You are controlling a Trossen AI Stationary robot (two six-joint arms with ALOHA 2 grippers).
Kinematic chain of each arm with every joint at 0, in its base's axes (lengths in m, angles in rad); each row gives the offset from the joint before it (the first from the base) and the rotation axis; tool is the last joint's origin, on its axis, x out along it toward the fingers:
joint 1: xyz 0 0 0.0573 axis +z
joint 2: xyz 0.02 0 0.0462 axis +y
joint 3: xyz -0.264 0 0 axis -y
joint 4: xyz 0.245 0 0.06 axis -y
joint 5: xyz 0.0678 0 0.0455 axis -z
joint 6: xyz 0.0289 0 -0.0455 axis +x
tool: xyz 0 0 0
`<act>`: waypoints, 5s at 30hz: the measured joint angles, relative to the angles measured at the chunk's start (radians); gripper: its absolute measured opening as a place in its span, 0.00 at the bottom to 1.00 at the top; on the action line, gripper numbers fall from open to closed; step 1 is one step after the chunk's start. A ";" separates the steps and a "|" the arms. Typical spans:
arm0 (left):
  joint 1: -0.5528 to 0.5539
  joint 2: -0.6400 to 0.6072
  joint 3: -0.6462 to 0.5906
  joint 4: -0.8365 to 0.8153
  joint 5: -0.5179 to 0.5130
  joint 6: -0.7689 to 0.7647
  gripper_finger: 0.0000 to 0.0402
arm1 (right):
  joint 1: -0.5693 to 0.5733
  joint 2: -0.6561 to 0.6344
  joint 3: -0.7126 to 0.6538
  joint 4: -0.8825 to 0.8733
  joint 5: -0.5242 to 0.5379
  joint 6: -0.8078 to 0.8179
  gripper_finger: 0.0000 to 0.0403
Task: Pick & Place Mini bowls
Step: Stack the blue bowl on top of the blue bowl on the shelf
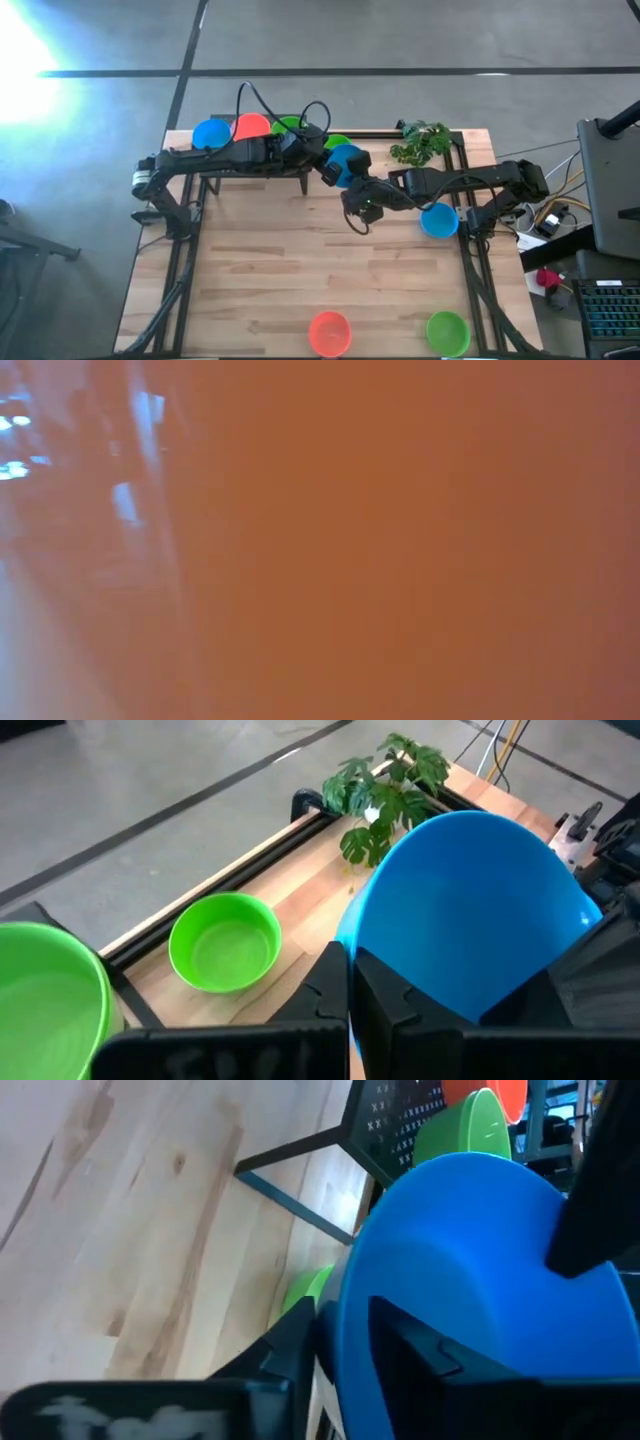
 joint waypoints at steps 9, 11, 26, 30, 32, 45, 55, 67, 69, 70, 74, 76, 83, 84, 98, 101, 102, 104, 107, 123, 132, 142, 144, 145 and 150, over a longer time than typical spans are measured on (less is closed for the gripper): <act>0.025 0.000 0.000 -0.019 0.013 -0.014 0.00 | -0.001 0.000 0.006 0.007 0.000 0.066 0.34; 0.038 -0.001 0.000 -0.018 0.025 -0.014 0.00 | -0.001 -0.001 0.017 0.008 0.000 0.106 0.34; 0.145 -0.019 0.001 -0.074 0.089 0.026 0.00 | -0.001 -0.078 0.086 0.011 -0.004 0.207 0.33; 0.182 -0.072 0.013 -0.114 0.101 0.057 0.00 | -0.001 -0.135 0.088 0.012 -0.008 0.287 0.33; 0.207 -0.101 0.020 -0.159 0.101 0.080 0.00 | -0.001 -0.165 0.088 0.011 -0.009 0.318 0.32; 0.437 -0.309 0.031 -0.501 0.225 0.309 0.00 | -0.001 -0.292 0.087 0.010 -0.064 0.359 0.28; 0.583 -0.401 0.031 -0.732 0.292 0.432 0.00 | -0.001 -0.287 0.084 0.007 -0.064 0.350 0.27; 0.626 -0.407 0.031 -0.863 0.130 0.505 0.00 | -0.001 -0.287 0.084 0.008 -0.111 0.351 0.23; 0.631 -0.407 0.031 -0.863 0.076 0.482 0.00 | -0.001 -0.287 0.084 0.007 -0.113 0.351 0.23; 0.633 -0.407 0.031 -0.863 0.046 0.467 0.00 | -0.001 -0.287 0.084 0.008 -0.113 0.351 0.22; 0.634 -0.406 0.031 -0.868 -0.080 0.423 0.00 | -0.001 -0.287 0.084 0.008 -0.113 0.351 0.21; 0.636 -0.403 0.031 -0.881 -0.129 0.386 0.00 | -0.001 -0.287 0.084 0.008 -0.113 0.351 0.20; 0.640 -0.403 0.000 -0.882 -0.205 0.219 0.00 | -0.001 -0.287 0.083 0.008 -0.113 0.352 0.21; 0.640 -0.403 -0.009 -0.882 -0.208 0.196 0.00 | -0.001 -0.287 0.083 0.008 -0.113 0.351 0.21; 0.676 -0.416 -0.112 -0.843 -0.223 -0.005 0.00 | -0.001 -0.286 0.083 0.008 -0.113 0.353 0.18; 0.676 -0.416 -0.127 -0.842 -0.223 -0.054 0.00 | -0.001 -0.286 0.083 0.008 -0.113 0.352 0.18; 0.676 -0.416 -0.132 -0.843 -0.222 -0.066 0.00 | -0.001 -0.286 0.083 0.008 -0.113 0.350 0.19; 0.677 -0.416 -0.144 -0.840 -0.223 -0.087 0.00 | -0.001 -0.286 0.083 0.008 -0.113 0.350 0.19; 0.683 -0.416 -0.158 -0.839 -0.222 -0.099 0.00 | -0.001 -0.286 0.083 0.008 -0.113 0.347 0.18; 0.691 -0.416 -0.190 -0.834 -0.221 -0.099 0.09 | -0.001 -0.286 0.083 0.008 -0.113 0.347 0.18; 0.690 -0.416 -0.186 -0.826 -0.245 -0.080 0.20 | -0.001 -0.286 0.083 0.008 -0.113 0.347 0.18; 0.688 -0.420 -0.101 -0.823 -0.225 -0.040 0.21 | -0.001 -0.286 0.083 0.008 -0.112 0.352 0.17; 0.677 -0.429 -0.087 -0.824 -0.201 -0.019 0.21 | -0.001 -0.286 0.083 0.008 -0.112 0.357 0.17; 0.669 -0.436 -0.085 -0.824 -0.192 -0.014 0.21 | -0.001 -0.286 0.083 0.008 -0.112 0.359 0.17; 0.579 -0.492 -0.100 -0.828 -0.181 -0.039 0.21 | -0.001 -0.286 0.083 0.008 -0.112 0.411 0.17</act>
